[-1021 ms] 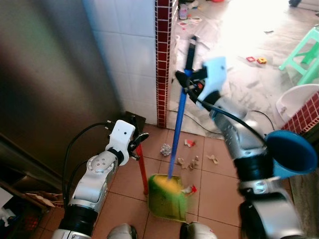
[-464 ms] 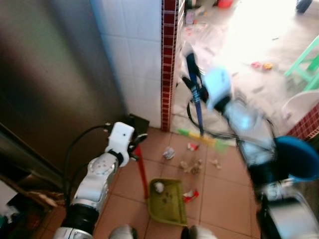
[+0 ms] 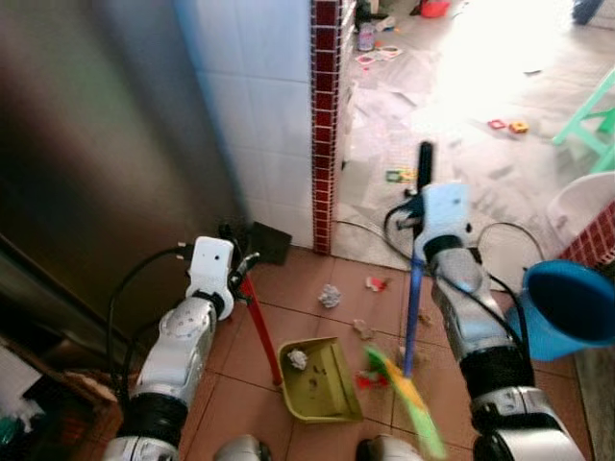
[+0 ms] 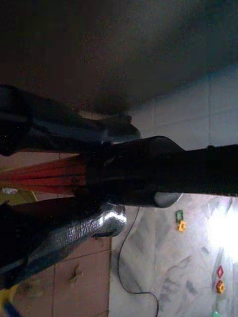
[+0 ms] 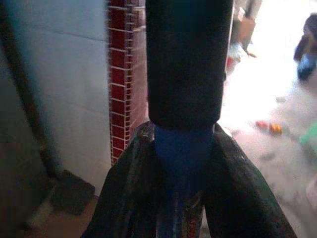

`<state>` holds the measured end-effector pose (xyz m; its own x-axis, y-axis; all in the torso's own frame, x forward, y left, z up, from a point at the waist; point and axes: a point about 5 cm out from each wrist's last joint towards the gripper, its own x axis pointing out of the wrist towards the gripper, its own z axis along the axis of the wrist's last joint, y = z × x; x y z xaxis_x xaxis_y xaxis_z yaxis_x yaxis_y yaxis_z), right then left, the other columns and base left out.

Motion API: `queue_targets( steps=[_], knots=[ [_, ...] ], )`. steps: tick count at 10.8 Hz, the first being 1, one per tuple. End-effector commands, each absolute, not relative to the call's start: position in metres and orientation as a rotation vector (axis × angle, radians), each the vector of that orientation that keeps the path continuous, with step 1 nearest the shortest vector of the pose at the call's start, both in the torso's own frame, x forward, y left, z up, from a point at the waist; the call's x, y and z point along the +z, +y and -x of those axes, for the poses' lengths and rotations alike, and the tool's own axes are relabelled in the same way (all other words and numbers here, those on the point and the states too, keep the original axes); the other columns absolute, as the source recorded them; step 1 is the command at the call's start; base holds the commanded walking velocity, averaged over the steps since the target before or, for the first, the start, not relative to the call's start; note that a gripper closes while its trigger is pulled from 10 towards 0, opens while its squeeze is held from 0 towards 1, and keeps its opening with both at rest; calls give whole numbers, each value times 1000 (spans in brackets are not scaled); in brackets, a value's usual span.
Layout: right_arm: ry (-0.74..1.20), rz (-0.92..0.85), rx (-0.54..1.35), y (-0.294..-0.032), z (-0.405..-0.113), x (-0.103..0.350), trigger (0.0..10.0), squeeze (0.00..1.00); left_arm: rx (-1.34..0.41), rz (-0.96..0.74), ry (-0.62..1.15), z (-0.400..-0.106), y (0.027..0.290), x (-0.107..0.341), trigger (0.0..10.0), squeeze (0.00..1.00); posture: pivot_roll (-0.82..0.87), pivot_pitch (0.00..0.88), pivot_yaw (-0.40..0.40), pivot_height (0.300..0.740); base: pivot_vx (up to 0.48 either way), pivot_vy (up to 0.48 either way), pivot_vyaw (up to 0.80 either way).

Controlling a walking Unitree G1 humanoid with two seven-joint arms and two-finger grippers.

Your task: Sweep floor

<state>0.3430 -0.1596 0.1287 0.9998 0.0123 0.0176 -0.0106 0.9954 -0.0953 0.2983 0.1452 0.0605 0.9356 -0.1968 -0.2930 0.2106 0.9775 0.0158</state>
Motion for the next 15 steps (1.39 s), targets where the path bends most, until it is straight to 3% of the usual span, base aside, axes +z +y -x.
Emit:
queue_targets(
  steps=[1, 5, 9, 10, 15],
  knots=[
    [-42, -15, 19, -150, -349, 140, 10000, 0, -160, -109, 322, -298, 153, 55, 10000, 0, -71, 0, 91, 740, 0, 0, 0],
    [-45, -236, -3, -141, -360, 161, 10000, 0, -192, -36, 343, -296, 133, 49, 10000, 0, -82, 0, 93, 740, 0, 0, 0],
    [-306, -28, 115, -150, -353, 210, 10000, 0, -160, 0, 232, -307, 134, 75, 10000, 0, -91, 0, 102, 740, 0, 0, 0],
    [-350, -15, 85, -161, -341, 211, 10000, 0, -211, -59, 100, -304, 134, 96, 10000, 0, -89, 0, 101, 740, 0, 0, 0],
    [-262, 126, -49, -195, -305, 175, 10000, 0, -212, -27, 28, -289, 148, 122, 10000, 0, -89, 0, 86, 740, 0, 0, 0]
  ],
)
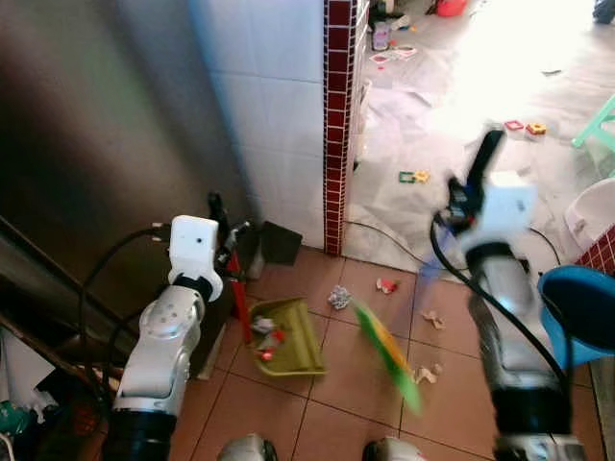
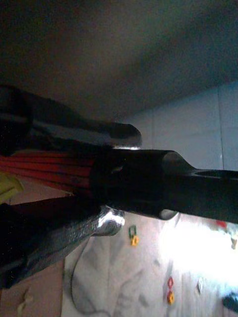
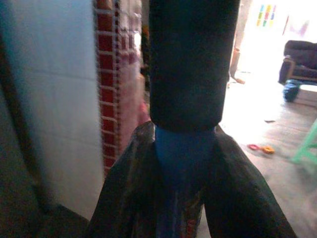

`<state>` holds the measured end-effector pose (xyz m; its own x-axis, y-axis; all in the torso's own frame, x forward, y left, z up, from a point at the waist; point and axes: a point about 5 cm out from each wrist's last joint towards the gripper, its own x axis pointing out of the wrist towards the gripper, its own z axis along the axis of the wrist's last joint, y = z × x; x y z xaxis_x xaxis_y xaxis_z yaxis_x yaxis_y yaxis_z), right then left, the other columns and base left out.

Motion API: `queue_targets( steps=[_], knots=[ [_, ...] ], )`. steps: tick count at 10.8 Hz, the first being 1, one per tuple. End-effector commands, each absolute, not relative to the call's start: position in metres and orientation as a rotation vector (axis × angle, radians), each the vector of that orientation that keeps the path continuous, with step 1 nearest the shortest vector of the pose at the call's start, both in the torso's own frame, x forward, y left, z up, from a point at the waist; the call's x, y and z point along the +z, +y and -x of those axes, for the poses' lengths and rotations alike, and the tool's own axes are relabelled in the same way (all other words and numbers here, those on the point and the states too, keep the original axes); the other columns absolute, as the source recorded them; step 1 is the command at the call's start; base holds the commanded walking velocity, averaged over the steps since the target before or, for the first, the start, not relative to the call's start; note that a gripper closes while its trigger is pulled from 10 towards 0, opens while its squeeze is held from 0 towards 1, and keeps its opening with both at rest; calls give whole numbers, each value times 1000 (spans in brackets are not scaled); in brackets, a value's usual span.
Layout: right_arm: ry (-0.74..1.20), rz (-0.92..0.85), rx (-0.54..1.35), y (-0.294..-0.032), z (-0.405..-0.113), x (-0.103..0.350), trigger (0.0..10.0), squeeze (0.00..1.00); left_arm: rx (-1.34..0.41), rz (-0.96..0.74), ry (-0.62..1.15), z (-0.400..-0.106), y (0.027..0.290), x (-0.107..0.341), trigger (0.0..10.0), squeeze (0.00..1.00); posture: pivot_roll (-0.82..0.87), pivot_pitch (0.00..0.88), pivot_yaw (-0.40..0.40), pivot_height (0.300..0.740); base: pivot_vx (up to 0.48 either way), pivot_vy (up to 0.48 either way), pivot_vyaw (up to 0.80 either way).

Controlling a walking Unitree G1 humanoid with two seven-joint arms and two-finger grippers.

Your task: Sweep floor

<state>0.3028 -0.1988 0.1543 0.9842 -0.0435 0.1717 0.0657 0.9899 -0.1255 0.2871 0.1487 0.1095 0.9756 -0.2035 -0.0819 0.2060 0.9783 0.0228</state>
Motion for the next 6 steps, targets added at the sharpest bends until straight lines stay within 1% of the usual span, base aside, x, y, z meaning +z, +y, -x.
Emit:
queue_targets(
  steps=[1, 4, 6],
  knots=[
    [-244, 137, -64, -197, -306, 172, 10000, 0, -247, 10, 27, -287, 143, 122, 10000, 0, -96, 0, 88, 740, 0, 0, -587],
    [-226, 123, -64, -191, -313, 171, 10000, 0, -291, 13, 27, -288, 130, 124, 10000, 0, -96, 0, 74, 740, 0, 0, -800],
    [-241, 125, -17, -179, -318, 174, 10000, 0, -299, 44, 6, -288, 125, 127, 10000, 0, -96, 0, 87, 740, 0, 0, -800]
  ],
)
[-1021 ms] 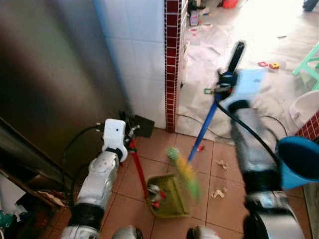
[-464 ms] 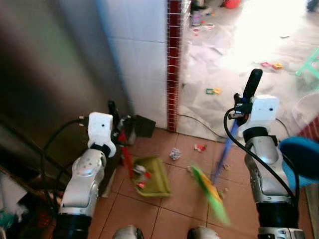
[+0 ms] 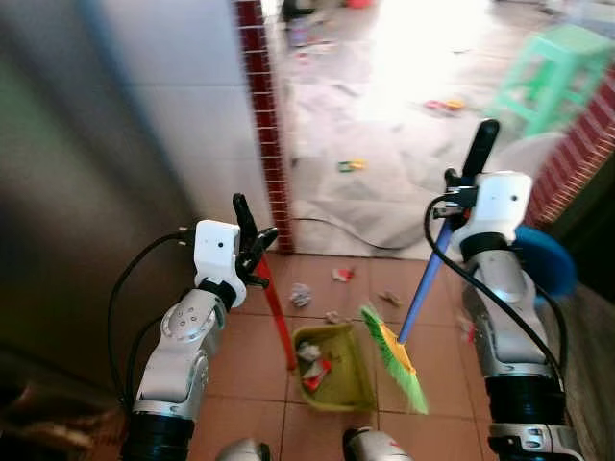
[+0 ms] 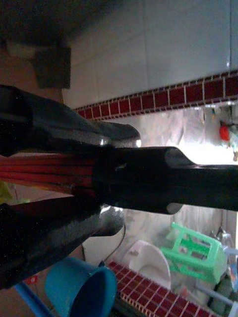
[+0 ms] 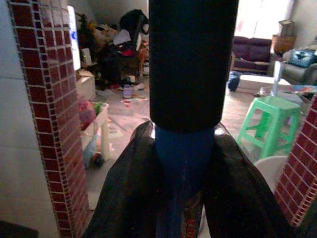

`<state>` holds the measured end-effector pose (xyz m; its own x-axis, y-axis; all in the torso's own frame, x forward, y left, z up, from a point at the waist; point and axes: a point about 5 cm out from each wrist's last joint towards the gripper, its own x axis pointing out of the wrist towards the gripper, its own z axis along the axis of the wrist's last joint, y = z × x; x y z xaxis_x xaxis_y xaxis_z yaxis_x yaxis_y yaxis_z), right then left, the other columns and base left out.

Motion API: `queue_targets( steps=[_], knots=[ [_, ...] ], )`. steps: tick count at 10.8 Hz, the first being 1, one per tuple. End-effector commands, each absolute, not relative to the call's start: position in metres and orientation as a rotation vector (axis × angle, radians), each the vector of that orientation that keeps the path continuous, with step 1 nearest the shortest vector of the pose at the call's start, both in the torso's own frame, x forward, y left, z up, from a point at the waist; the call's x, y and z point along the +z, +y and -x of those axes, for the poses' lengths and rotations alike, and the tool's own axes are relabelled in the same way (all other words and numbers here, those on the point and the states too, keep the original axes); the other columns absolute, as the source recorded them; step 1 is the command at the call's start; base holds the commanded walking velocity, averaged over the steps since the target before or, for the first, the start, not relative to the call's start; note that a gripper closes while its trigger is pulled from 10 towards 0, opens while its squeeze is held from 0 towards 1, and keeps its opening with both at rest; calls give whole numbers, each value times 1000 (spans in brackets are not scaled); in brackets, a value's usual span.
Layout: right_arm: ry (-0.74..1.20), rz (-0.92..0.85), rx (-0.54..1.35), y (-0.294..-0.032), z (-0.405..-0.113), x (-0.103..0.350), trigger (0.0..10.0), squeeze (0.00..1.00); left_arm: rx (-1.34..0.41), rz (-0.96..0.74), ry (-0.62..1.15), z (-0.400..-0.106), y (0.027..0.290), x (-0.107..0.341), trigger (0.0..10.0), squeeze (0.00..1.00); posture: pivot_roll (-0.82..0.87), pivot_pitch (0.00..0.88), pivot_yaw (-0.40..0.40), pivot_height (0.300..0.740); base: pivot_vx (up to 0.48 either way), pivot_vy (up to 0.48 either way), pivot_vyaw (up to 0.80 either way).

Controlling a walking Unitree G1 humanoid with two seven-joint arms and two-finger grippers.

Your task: Sweep floor

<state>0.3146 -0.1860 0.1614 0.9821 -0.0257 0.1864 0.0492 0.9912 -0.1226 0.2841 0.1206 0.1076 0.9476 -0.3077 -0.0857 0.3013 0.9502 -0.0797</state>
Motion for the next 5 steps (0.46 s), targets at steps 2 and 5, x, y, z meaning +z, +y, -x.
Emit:
queue_targets(
  steps=[2, 5],
  knots=[
    [-248, 118, -17, -179, -321, 175, 10000, 0, -312, 75, 13, -287, 124, 126, 10000, 0, -98, 0, 95, 740, 0, 0, -800],
    [-250, 126, -14, -180, -323, 176, 10000, 0, -352, 97, -9, -287, 121, 129, 10000, 0, -110, 0, 96, 740, 0, 0, -410]
  ],
)
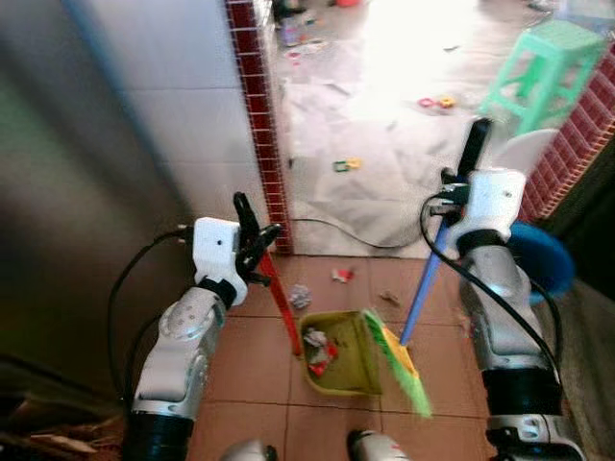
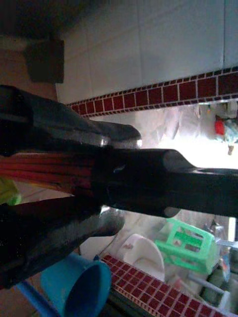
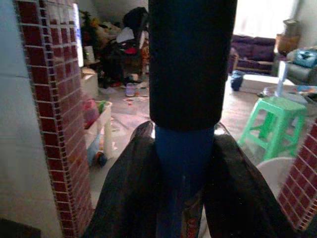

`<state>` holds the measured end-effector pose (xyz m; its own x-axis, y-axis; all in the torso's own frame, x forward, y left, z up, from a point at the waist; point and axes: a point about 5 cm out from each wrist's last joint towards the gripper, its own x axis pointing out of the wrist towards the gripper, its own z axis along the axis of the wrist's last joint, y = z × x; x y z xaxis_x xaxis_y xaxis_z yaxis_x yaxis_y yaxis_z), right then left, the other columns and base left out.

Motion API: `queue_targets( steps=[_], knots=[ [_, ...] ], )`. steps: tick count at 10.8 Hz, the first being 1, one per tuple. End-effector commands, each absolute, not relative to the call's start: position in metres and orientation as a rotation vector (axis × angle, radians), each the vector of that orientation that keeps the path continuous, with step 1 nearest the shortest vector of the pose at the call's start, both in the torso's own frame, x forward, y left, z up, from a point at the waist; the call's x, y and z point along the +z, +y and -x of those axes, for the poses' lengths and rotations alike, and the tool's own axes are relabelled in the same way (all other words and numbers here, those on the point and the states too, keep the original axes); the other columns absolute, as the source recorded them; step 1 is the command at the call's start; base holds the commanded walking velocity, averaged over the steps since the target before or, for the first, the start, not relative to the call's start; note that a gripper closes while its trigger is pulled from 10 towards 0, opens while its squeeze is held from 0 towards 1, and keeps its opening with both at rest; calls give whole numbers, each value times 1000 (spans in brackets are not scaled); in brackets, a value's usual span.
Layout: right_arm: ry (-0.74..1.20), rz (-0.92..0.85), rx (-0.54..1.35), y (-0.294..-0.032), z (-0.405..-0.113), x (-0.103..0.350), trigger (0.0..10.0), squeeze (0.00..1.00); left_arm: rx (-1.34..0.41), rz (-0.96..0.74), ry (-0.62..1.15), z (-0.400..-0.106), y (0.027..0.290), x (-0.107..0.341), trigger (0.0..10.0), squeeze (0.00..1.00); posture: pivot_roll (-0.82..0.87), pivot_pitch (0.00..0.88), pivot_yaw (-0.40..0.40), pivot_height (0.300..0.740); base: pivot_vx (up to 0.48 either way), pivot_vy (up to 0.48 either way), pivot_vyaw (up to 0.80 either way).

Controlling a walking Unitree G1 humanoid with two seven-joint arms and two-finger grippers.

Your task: Sweep floor

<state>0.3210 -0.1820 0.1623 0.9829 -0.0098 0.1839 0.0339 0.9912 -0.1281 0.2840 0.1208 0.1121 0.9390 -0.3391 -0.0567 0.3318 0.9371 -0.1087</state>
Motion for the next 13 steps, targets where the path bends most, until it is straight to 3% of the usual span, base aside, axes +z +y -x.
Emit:
queue_targets(
  steps=[1, 11, 13],
  knots=[
    [-253, 128, -13, -180, -323, 176, 10000, 0, -357, 109, -9, -288, 120, 130, 10000, 0, -113, 0, 96, 740, 0, 0, -800],
    [-272, 144, -1, -182, -324, 184, 10000, 0, -368, 133, -2, -288, 116, 126, 10000, 0, -131, 0, 92, 740, 0, -320, -475],
    [-280, 145, 2, -181, -325, 187, 10000, 0, -370, 138, -3, -289, 115, 127, 10000, 0, -134, 0, 94, 740, 0, -148, 0]
  ],
)
